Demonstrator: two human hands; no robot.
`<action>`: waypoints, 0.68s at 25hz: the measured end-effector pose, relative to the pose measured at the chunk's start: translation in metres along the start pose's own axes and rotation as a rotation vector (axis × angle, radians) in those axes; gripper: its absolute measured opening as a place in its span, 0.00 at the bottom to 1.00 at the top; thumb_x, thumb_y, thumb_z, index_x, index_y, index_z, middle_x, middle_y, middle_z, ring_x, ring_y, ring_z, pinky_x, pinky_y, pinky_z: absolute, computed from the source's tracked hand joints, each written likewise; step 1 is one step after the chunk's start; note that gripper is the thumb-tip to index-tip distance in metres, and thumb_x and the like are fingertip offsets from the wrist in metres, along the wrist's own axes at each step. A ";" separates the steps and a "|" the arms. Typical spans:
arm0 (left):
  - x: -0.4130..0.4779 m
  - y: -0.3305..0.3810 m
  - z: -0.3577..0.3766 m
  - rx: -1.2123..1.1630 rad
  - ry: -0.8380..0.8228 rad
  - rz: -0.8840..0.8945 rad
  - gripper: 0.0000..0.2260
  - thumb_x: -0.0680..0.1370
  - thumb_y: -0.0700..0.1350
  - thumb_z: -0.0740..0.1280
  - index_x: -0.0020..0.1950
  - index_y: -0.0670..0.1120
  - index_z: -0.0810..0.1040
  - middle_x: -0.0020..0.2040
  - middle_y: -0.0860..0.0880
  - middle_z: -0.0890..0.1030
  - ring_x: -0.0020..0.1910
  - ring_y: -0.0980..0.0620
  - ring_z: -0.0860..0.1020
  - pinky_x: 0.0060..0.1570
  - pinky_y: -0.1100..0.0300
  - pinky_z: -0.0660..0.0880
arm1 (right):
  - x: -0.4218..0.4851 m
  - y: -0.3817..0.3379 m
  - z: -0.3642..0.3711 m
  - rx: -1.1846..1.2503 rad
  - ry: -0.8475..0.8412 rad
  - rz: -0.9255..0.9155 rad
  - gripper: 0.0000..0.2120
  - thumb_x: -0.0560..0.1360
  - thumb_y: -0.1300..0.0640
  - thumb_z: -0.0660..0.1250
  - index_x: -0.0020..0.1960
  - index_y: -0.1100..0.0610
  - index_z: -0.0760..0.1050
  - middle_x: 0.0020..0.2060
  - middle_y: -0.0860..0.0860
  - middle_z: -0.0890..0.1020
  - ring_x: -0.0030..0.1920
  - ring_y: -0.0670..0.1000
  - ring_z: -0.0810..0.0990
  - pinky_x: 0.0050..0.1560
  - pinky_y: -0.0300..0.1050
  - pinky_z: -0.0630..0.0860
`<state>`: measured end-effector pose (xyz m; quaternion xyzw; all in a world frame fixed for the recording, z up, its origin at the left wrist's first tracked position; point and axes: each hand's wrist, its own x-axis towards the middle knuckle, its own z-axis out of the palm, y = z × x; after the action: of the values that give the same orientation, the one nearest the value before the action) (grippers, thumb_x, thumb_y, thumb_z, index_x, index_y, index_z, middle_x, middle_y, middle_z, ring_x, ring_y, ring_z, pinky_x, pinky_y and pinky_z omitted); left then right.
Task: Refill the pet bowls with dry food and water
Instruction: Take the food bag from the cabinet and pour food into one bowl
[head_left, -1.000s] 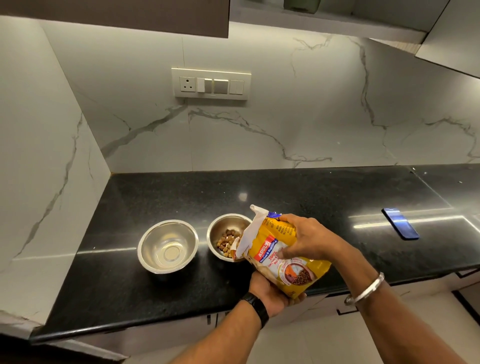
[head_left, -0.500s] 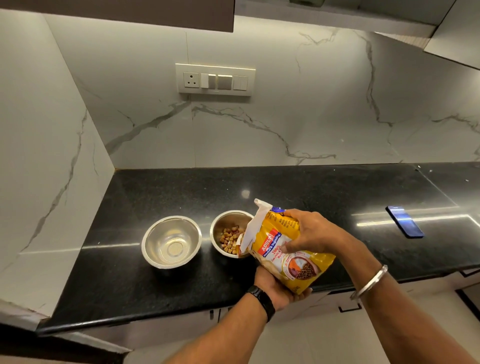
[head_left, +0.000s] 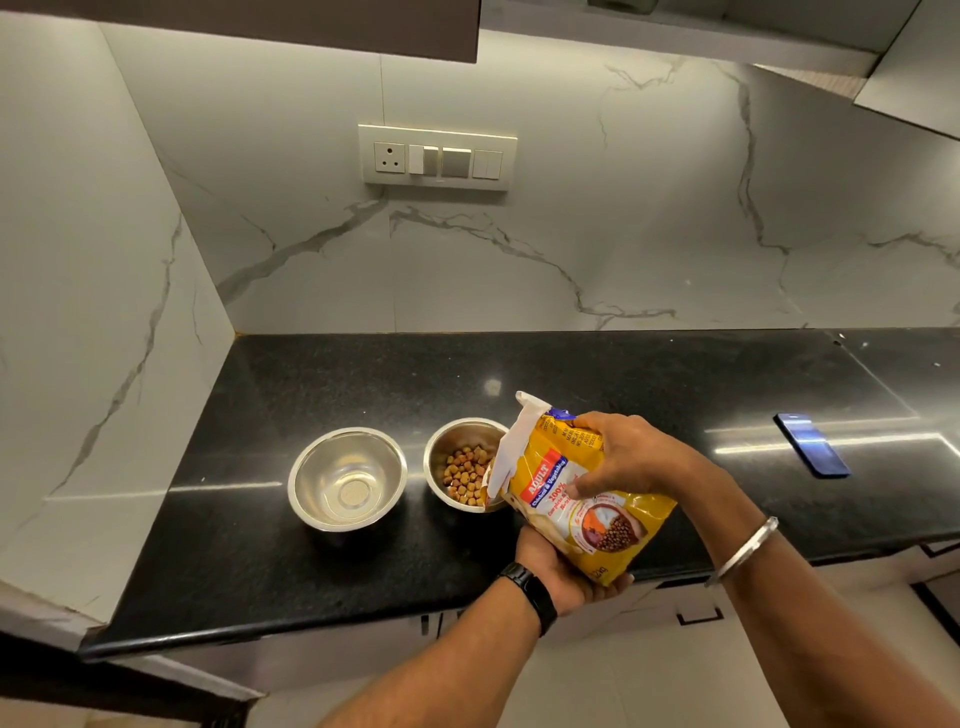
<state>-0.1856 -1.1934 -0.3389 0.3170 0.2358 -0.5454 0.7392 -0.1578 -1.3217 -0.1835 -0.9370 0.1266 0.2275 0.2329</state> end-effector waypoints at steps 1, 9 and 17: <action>0.000 -0.001 0.000 -0.005 0.007 0.001 0.43 0.76 0.76 0.58 0.71 0.42 0.81 0.66 0.35 0.84 0.70 0.35 0.78 0.60 0.38 0.80 | 0.000 0.000 0.000 -0.005 -0.001 0.000 0.45 0.70 0.49 0.85 0.80 0.45 0.66 0.61 0.46 0.80 0.59 0.51 0.85 0.62 0.57 0.84; -0.003 -0.003 0.002 0.002 0.011 0.022 0.45 0.74 0.78 0.58 0.71 0.43 0.81 0.65 0.35 0.84 0.68 0.35 0.80 0.71 0.37 0.74 | 0.000 -0.002 0.000 0.002 -0.006 -0.018 0.43 0.70 0.51 0.85 0.80 0.45 0.67 0.62 0.47 0.82 0.59 0.51 0.86 0.61 0.55 0.85; -0.007 -0.002 -0.001 0.027 0.034 0.032 0.41 0.76 0.76 0.57 0.70 0.43 0.82 0.64 0.36 0.85 0.66 0.36 0.81 0.72 0.38 0.73 | 0.001 0.006 0.005 0.044 -0.017 -0.024 0.44 0.70 0.51 0.85 0.80 0.44 0.66 0.63 0.47 0.83 0.57 0.50 0.86 0.60 0.55 0.85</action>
<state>-0.1899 -1.1890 -0.3353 0.3402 0.2358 -0.5310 0.7394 -0.1612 -1.3246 -0.1905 -0.9312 0.1183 0.2297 0.2570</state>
